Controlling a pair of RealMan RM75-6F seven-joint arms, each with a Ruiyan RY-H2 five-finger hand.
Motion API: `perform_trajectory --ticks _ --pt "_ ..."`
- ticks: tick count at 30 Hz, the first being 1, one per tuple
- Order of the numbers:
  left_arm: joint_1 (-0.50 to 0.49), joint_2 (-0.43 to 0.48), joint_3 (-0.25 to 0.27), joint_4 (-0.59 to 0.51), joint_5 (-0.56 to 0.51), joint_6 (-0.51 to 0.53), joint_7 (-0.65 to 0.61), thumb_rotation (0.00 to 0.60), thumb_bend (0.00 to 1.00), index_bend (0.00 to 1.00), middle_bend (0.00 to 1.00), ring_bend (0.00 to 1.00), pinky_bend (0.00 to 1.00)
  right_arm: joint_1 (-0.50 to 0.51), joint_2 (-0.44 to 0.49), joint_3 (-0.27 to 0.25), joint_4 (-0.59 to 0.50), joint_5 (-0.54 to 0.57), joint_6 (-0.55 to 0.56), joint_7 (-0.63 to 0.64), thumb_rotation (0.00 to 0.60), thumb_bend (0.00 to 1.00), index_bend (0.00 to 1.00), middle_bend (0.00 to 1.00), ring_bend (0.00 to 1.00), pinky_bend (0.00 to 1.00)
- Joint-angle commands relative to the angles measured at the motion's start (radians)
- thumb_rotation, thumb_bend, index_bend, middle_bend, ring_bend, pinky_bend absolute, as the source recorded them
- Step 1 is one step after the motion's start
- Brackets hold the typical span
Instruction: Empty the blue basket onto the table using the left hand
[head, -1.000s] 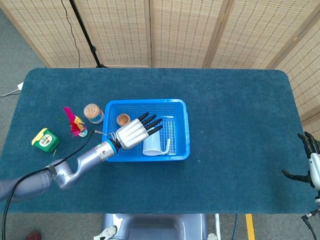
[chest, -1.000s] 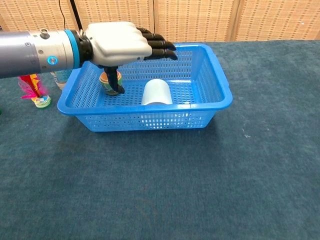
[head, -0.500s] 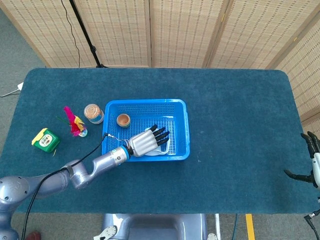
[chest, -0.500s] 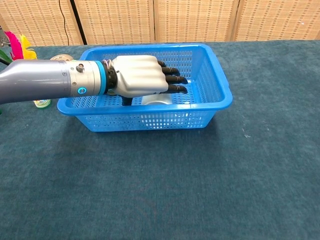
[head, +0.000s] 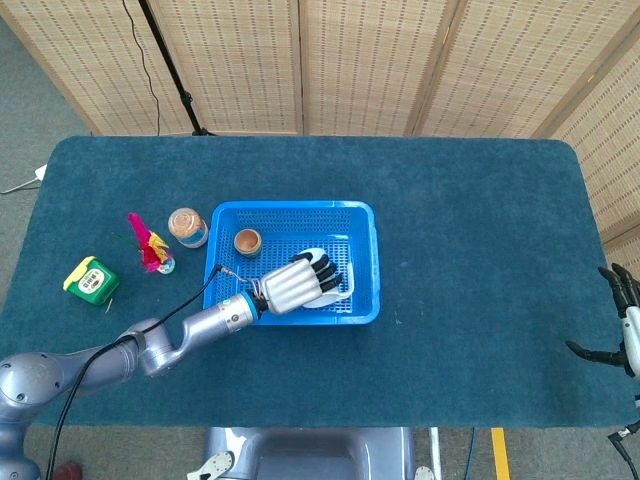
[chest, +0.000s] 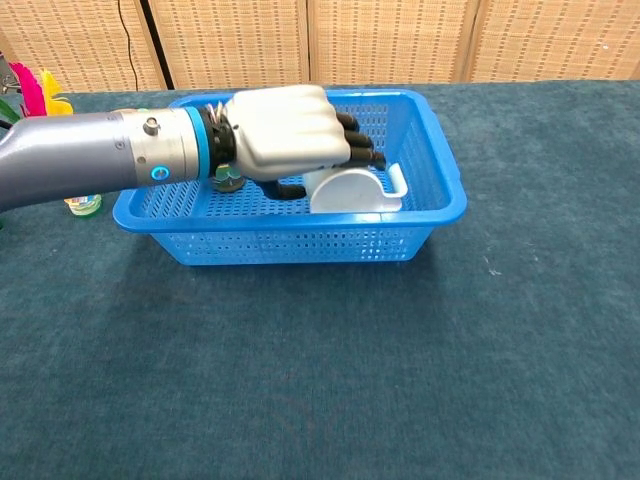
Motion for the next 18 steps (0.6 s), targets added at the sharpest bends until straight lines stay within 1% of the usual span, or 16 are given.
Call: perform_trajectory --ticks 1,3,6,10,14,16,17,18 --pt "0.020 0.084 -0.028 -0.063 0.047 0.140 -0.061 0.600 0.74 0.42 0.38 0.39 0.55 0.000 -0.001 -0.001 -0.003 -0.003 0.002 -0.004 0.600 0.00 0.00 0.00 0.00 0.00" --pt "0.024 0.115 -0.033 -0.089 0.059 0.171 -0.073 0.600 0.74 0.42 0.38 0.39 0.55 0.000 -0.002 -0.002 -0.005 -0.004 0.004 -0.008 0.600 0.00 0.00 0.00 0.00 0.00" --pt "0.037 0.160 -0.039 -0.154 0.084 0.244 -0.123 0.600 0.73 0.42 0.38 0.39 0.55 -0.001 -0.003 -0.003 -0.008 -0.005 0.006 -0.014 0.600 0.00 0.00 0.00 0.00 0.00" --pt "0.033 0.171 -0.021 -0.199 0.200 0.379 -0.196 0.600 0.72 0.42 0.38 0.39 0.55 0.000 -0.005 -0.003 -0.010 -0.004 0.007 -0.021 0.600 0.00 0.00 0.00 0.00 0.00" --pt "0.012 0.140 0.016 -0.174 0.328 0.477 -0.254 0.600 0.72 0.39 0.37 0.37 0.55 -0.001 -0.007 -0.002 -0.011 -0.002 0.009 -0.025 0.600 0.00 0.00 0.00 0.00 0.00" --pt "-0.001 0.123 0.038 -0.149 0.381 0.495 -0.262 0.600 0.72 0.38 0.36 0.37 0.55 -0.001 -0.007 -0.002 -0.012 -0.003 0.010 -0.026 0.600 0.00 0.00 0.00 0.00 0.00" --pt "-0.013 0.106 0.060 -0.121 0.428 0.509 -0.267 0.600 0.71 0.38 0.36 0.36 0.55 -0.001 -0.007 -0.003 -0.012 -0.003 0.010 -0.027 0.600 0.00 0.00 0.00 0.00 0.00" --pt "-0.030 0.077 0.099 -0.082 0.498 0.521 -0.271 0.600 0.71 0.37 0.35 0.36 0.55 -0.001 -0.007 -0.003 -0.012 -0.004 0.010 -0.026 0.600 0.00 0.00 0.00 0.00 0.00"
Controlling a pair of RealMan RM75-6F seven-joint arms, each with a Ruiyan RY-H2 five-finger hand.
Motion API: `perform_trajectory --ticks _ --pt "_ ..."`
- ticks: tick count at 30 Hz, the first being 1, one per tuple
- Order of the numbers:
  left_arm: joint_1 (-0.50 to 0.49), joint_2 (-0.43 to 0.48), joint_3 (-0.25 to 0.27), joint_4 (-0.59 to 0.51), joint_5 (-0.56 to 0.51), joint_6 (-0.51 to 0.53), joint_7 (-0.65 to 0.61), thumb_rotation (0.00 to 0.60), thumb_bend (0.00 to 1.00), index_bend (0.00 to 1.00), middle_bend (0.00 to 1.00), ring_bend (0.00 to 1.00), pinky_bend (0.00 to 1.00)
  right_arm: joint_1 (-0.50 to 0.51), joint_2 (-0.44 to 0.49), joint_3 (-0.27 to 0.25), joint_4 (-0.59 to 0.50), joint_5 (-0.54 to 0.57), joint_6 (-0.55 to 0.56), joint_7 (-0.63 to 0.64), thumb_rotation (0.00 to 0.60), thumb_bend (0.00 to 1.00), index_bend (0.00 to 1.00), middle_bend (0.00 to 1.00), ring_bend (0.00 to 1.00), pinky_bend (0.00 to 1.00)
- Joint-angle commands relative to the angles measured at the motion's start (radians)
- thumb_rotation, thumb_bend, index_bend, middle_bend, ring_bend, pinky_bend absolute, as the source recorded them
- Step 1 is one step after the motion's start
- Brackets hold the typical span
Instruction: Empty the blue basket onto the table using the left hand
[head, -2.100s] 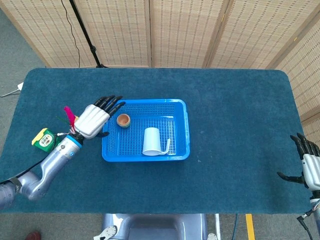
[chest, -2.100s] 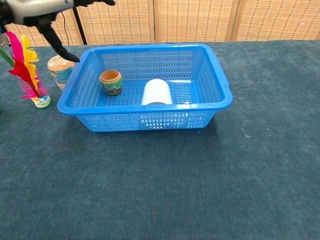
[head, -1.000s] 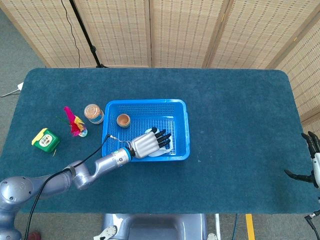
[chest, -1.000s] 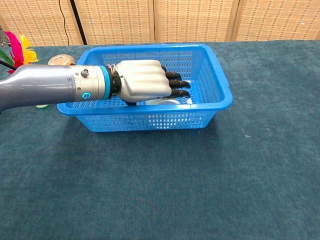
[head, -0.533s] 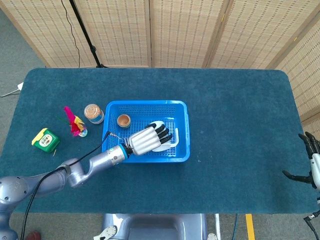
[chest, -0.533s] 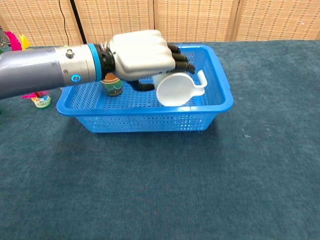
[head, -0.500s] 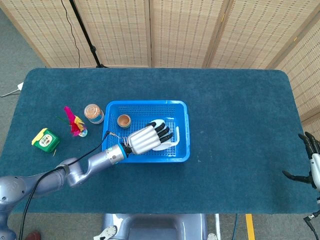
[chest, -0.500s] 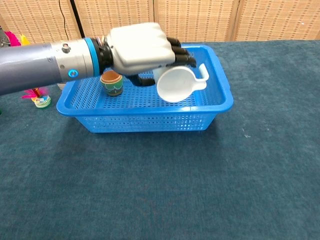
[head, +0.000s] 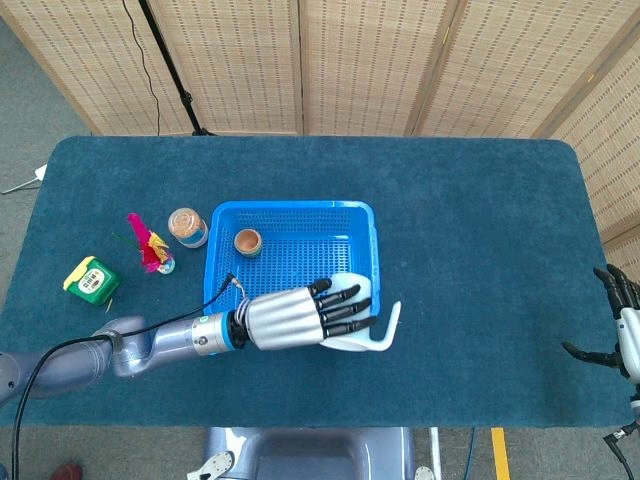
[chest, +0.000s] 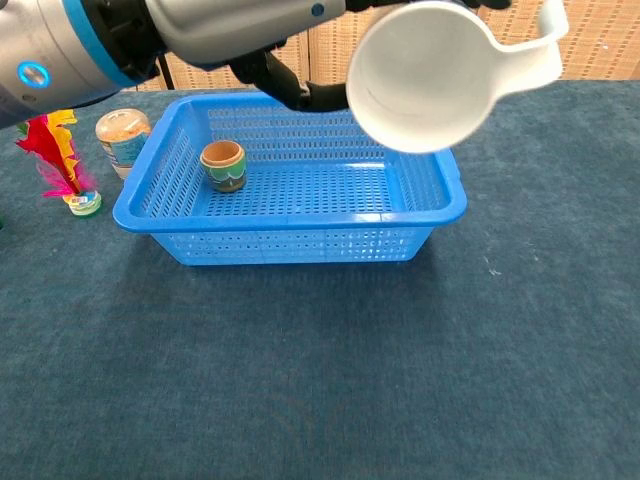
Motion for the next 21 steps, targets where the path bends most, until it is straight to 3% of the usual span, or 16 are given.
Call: perform_trajectory --ticks 1,7,15,21 --pt "-0.043 -0.074 0.089 0.103 0.167 0.065 -0.042 0.600 0.71 0.37 0.35 0.36 0.55 0.000 0.000 0.000 0.000 -0.001 0.000 0.001 0.600 0.00 0.00 0.00 0.00 0.00" --pt "-0.051 -0.148 0.151 0.244 0.226 0.075 -0.072 0.600 0.71 0.36 0.35 0.35 0.55 0.000 0.001 0.001 0.002 0.001 -0.001 0.005 0.600 0.00 0.00 0.00 0.00 0.00" --pt "-0.064 -0.203 0.212 0.332 0.252 0.032 -0.084 0.600 0.69 0.36 0.34 0.34 0.55 0.001 0.000 0.000 0.001 0.002 -0.003 0.000 0.600 0.00 0.00 0.00 0.00 0.00" --pt "-0.066 -0.221 0.230 0.360 0.239 -0.020 -0.058 0.600 0.62 0.30 0.22 0.26 0.54 0.002 0.000 0.000 0.001 0.005 -0.008 0.000 0.600 0.00 0.00 0.00 0.00 0.00"
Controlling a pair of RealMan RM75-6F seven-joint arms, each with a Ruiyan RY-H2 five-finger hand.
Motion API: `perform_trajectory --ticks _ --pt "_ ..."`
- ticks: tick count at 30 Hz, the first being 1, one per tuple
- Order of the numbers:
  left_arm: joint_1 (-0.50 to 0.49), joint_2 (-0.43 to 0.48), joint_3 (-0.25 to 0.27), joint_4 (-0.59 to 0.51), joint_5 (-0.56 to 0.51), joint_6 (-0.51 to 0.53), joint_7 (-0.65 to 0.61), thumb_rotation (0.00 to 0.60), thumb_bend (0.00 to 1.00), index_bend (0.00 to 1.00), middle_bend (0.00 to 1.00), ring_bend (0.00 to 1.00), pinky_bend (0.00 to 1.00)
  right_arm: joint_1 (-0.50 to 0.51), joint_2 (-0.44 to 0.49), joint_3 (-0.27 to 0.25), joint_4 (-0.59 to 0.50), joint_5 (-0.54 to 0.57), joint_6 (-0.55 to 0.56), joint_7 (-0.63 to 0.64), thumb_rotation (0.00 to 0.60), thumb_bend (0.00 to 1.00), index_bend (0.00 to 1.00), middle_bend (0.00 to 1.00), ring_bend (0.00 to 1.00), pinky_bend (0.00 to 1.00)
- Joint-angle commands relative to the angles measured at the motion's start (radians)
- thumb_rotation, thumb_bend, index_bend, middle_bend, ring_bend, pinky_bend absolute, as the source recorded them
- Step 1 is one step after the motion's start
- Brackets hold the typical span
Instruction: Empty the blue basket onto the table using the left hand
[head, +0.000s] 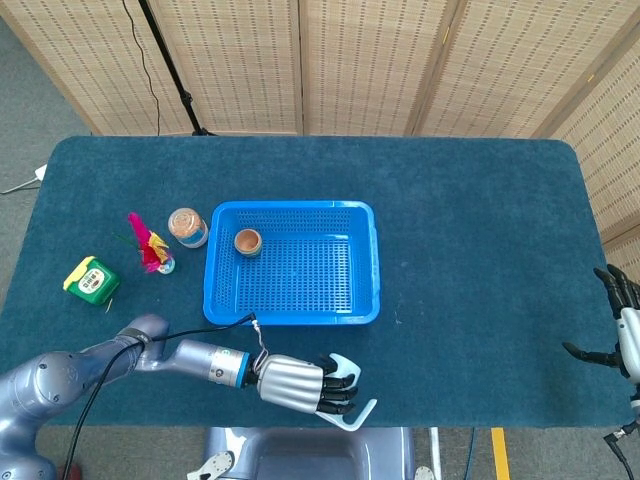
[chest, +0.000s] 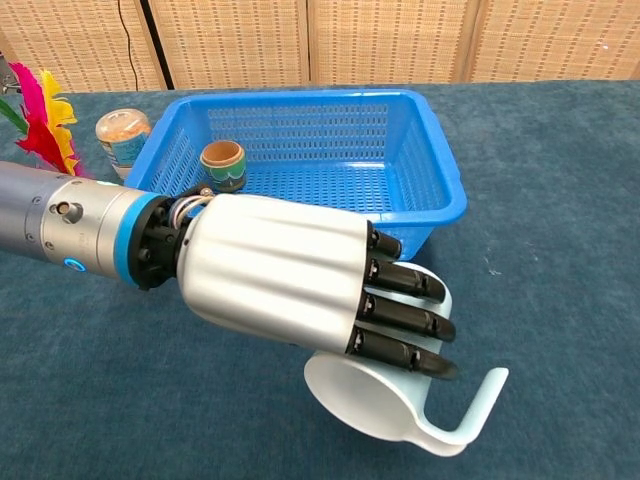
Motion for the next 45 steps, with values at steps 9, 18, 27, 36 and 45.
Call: perform_trajectory --ticks 9,18,27,36,45 --pt "0.031 0.022 -0.010 -0.042 -0.118 -0.183 0.113 0.559 0.39 0.00 0.00 0.00 0.18 0.000 0.003 -0.001 -0.002 -0.001 -0.003 0.004 0.600 0.00 0.00 0.00 0.00 0.00" --pt "0.056 0.113 -0.066 -0.213 -0.206 -0.167 0.135 0.508 0.25 0.00 0.00 0.00 0.15 -0.002 0.006 0.000 -0.005 0.000 -0.001 0.010 0.600 0.00 0.00 0.00 0.00 0.00" --pt "0.145 0.226 -0.196 -0.377 -0.430 -0.109 0.105 0.493 0.24 0.00 0.00 0.00 0.15 -0.005 0.015 -0.001 -0.009 -0.010 0.000 0.033 0.600 0.00 0.00 0.00 0.00 0.00" --pt "0.167 0.314 -0.379 -0.716 -1.023 -0.419 0.397 0.458 0.24 0.00 0.00 0.00 0.15 -0.013 0.028 -0.001 -0.001 -0.030 0.009 0.085 0.600 0.00 0.00 0.00 0.00 0.00" --pt "0.096 0.239 -0.423 -0.707 -1.499 -0.438 0.697 0.498 0.24 0.00 0.00 0.00 0.15 -0.012 0.033 -0.003 0.011 -0.040 0.002 0.117 0.600 0.00 0.00 0.00 0.00 0.00"
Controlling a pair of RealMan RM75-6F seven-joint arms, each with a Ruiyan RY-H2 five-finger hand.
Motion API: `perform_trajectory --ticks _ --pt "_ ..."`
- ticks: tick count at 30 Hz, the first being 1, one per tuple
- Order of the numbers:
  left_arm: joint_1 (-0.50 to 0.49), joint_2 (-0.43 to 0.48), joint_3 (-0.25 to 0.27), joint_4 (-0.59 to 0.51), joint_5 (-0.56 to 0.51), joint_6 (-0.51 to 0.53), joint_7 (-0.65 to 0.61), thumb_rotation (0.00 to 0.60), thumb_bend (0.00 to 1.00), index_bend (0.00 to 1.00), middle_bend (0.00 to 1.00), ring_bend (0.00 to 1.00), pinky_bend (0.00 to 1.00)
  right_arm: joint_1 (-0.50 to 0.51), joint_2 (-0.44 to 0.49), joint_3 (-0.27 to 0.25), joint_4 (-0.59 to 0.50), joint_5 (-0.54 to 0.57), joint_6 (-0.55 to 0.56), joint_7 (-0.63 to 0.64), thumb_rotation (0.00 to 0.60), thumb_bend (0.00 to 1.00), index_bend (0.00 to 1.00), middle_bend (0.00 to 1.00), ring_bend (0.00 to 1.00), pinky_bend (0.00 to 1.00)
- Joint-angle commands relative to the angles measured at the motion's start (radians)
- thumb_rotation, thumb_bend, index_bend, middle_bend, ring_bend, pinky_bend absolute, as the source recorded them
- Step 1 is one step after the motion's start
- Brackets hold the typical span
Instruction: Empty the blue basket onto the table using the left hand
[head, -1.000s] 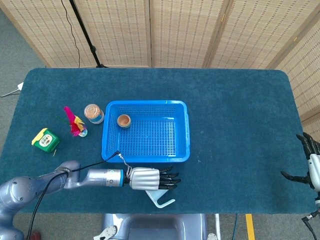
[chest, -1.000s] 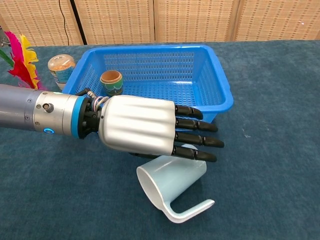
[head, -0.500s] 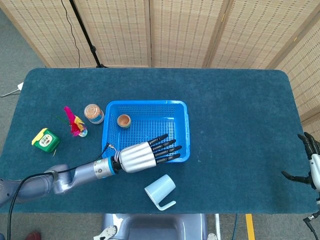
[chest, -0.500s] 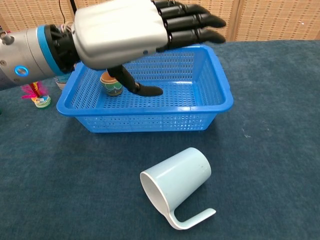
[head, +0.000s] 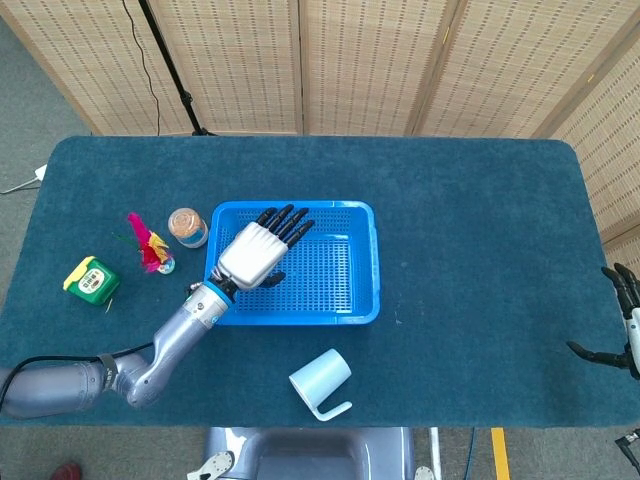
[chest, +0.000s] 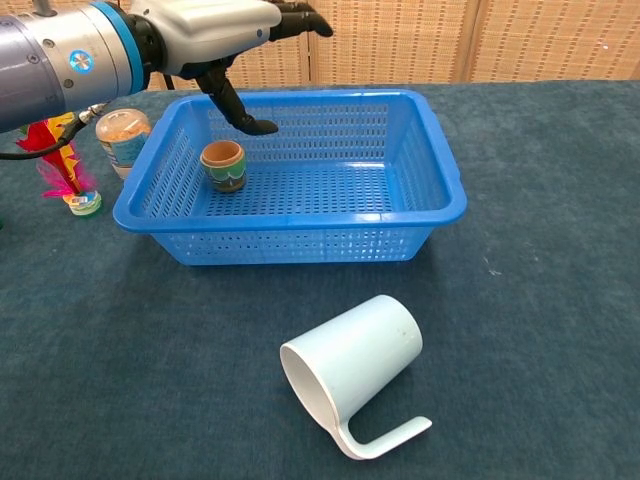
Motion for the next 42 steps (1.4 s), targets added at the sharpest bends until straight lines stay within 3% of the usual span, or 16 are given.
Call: perform_trajectory --ticks 1,13,27,37,42 --pt "-0.053 -0.047 -0.058 -0.016 -0.263 -0.040 0.178 0.500 0.24 0.00 0.00 0.00 0.15 0.001 -0.001 -0.001 0.000 -0.004 -0.001 -0.001 0.600 0.00 0.00 0.00 0.00 0.00" --pt "-0.128 -0.152 -0.060 0.113 -0.500 -0.040 0.231 0.524 0.24 0.00 0.00 0.00 0.17 -0.001 -0.001 -0.001 0.002 -0.007 0.007 0.009 0.600 0.00 0.00 0.00 0.00 0.00" --pt "-0.110 -0.166 -0.019 0.147 -0.573 0.012 0.240 0.546 0.24 0.00 0.00 0.00 0.20 0.003 -0.001 -0.018 0.002 -0.047 0.004 0.014 0.600 0.00 0.00 0.00 0.00 0.00" --pt "-0.101 -0.183 -0.014 0.210 -0.611 -0.030 0.206 0.558 0.24 0.00 0.00 0.00 0.20 0.005 -0.001 -0.014 0.005 -0.028 -0.001 0.014 0.600 0.00 0.00 0.00 0.00 0.00" --pt "-0.105 -0.205 -0.012 0.252 -0.615 -0.054 0.193 0.593 0.24 0.00 0.00 0.00 0.21 0.007 -0.003 -0.014 0.005 -0.025 -0.004 0.009 0.600 0.00 0.00 0.00 0.00 0.00"
